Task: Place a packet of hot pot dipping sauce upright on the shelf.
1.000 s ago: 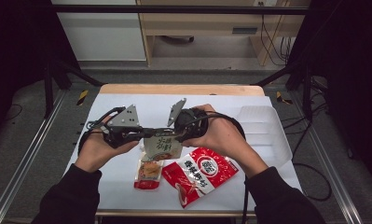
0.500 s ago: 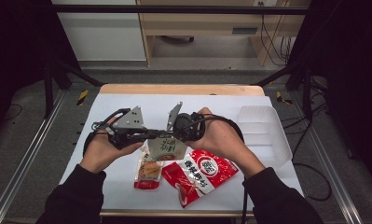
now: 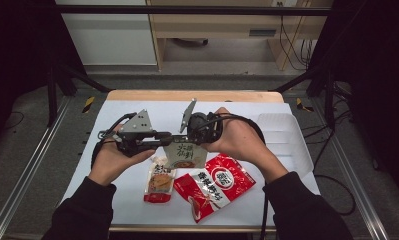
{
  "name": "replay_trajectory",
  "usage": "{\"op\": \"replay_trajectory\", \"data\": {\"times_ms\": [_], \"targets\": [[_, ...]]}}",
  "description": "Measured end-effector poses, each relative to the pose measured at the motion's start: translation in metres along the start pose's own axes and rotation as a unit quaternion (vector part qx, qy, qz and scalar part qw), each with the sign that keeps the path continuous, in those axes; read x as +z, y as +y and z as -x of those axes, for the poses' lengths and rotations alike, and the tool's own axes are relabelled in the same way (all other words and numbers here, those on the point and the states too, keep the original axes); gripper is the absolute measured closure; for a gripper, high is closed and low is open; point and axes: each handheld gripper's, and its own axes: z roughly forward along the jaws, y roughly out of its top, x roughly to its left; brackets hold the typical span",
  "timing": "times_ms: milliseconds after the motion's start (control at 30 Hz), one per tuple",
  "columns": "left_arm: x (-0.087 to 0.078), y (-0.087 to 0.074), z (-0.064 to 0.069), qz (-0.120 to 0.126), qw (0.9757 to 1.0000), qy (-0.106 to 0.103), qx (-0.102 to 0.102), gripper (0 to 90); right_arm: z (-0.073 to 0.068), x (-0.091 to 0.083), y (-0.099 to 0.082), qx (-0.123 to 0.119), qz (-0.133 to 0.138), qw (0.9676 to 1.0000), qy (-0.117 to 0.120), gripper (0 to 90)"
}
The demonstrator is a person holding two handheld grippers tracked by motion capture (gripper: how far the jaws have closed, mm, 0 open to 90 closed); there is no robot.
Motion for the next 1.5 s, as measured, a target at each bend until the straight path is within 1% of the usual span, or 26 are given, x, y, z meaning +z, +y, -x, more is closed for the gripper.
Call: {"op": "replay_trajectory", "data": {"times_ms": [33, 67, 100, 167, 200, 367, 400, 500, 533, 567, 600, 633, 667, 700, 733, 800, 867, 900, 967, 1000, 1033, 1133, 1267, 1333, 1467, 1500], "targets": [[-0.001, -0.001, -0.001, 0.022, 0.9993, 0.020, -0.021, 64.2, 0.002, 0.000, 0.000, -0.001, -0.007, 1.0000, -0.003, 90.0], [-0.001, -0.001, -0.001, 0.022, 0.9993, 0.020, -0.021, 55.2, 0.002, 0.000, 0.000, -0.001, -0.007, 1.0000, -0.003, 90.0], [-0.001, -0.002, -0.002, 0.030, 0.9988, 0.027, -0.026, 55.2, 0.003, -0.001, -0.001, -0.001, -0.009, 0.9999, -0.007, 90.0], [-0.002, -0.011, -0.003, 0.047, 0.9967, 0.052, -0.042, 40.5, 0.008, -0.004, -0.004, 0.000, -0.015, 0.9997, -0.017, 90.0], [-0.002, -0.011, -0.003, 0.047, 0.9967, 0.052, -0.042, 36.2, 0.008, -0.004, -0.004, 0.000, -0.015, 0.9997, -0.017, 90.0], [-0.008, -0.040, -0.003, 0.047, 0.9917, 0.090, -0.079, 27.1, 0.017, -0.011, -0.016, 0.016, -0.009, 0.9994, -0.028, 90.0], [-0.008, -0.040, -0.003, 0.047, 0.9917, 0.090, -0.079, 26.1, 0.017, -0.011, -0.016, 0.016, -0.009, 0.9994, -0.028, 90.0], [-0.013, -0.063, 0.001, 0.029, 0.9859, 0.141, -0.086, 23.1, 0.022, -0.018, -0.022, 0.019, -0.013, 0.9990, -0.039, 90.0], [-0.013, -0.063, 0.001, 0.029, 0.9859, 0.141, -0.086, 22.0, 0.023, -0.021, -0.023, 0.020, -0.009, 0.9988, -0.043, 90.0], [-0.015, -0.077, 0.002, 0.027, 0.9814, 0.166, -0.092, 20.4, 0.024, -0.024, -0.025, 0.024, -0.006, 0.9987, -0.044, 90.0], [-0.015, -0.077, 0.002, 0.027, 0.9814, 0.166, -0.092, 18.7, 0.025, -0.027, -0.026, 0.026, -0.002, 0.9985, -0.047, 90.0], [-0.016, -0.091, 0.002, 0.021, 0.9761, 0.188, -0.106, 15.0, 0.027, -0.030, -0.028, 0.028, -0.001, 0.9983, -0.050, 90.0], [-0.016, -0.091, 0.002, 0.021, 0.9761, 0.188, -0.106, 10.3, 0.027, -0.030, -0.028, 0.028, -0.001, 0.9983, -0.050, 90.0], [-0.017, -0.105, 0.001, 0.014, 0.9717, 0.203, -0.121, 7.3, 0.031, -0.038, -0.031, 0.031, 0.004, 0.9980, -0.055, 90.0], [-0.017, -0.105, 0.001, 0.014, 0.9717, 0.203, -0.121, 7.1, 0.031, -0.038, -0.031, 0.031, 0.004, 0.9980, -0.055, 90.0], [-0.019, -0.126, -0.004, 0.018, 0.9654, 0.213, -0.149, 5.7, 0.036, -0.047, -0.035, 0.039, 0.011, 0.9973, -0.062, 90.0], [-0.020, -0.131, -0.007, 0.007, 0.9647, 0.216, -0.150, 4.7, 0.038, -0.050, -0.037, 0.039, 0.014, 0.9971, -0.064, 90.0], [-0.022, -0.141, -0.011, 0.005, 0.9597, 0.228, -0.164, 4.7, 0.042, -0.055, -0.041, 0.047, 0.021, 0.9967, -0.063, 90.0], [-0.024, -0.146, -0.013, 0.007, 0.9583, 0.229, -0.170, 4.8, 0.045, -0.059, -0.044, 0.052, 0.023, 0.9963, -0.064, 90.0], [-0.025, -0.151, -0.014, 0.009, 0.9566, 0.232, -0.176, 4.8, 0.045, -0.059, -0.044, 0.052, 0.023, 0.9963, -0.064, 90.0], [-0.028, -0.160, -0.016, 0.008, 0.9528, 0.240, -0.185, 4.8, 0.047, -0.063, -0.047, 0.050, 0.023, 0.9962, -0.068, 90.0], [-0.027, -0.172, -0.018, 0.001, 0.9482, 0.252, -0.193, 4.9, 0.049, -0.072, -0.054, 0.055, 0.027, 0.9953, -0.075, 90.0], [-0.026, -0.179, -0.019, -0.005, 0.9469, 0.254, -0.197, 5.2, 0.052, -0.085, -0.067, 0.063, 0.036, 0.9939, -0.083, 90.0], [-0.026, -0.181, -0.019, -0.004, 0.9446, 0.265, -0.194, 5.2, 0.053, -0.092, -0.074, 0.069, 0.037, 0.9930, -0.088, 90.0], [-0.025, -0.181, -0.019, -0.005, 0.9464, 0.269, -0.179, 4.5, 0.056, -0.102, -0.087, 0.076, 0.040, 0.9912, -0.101, 90.0], [-0.025, -0.181, -0.019, -0.005, 0.9471, 0.270, -0.173, 4.5, 0.061, -0.108, -0.097, 0.090, 0.047, 0.9884, -0.113, 90.0]]}}
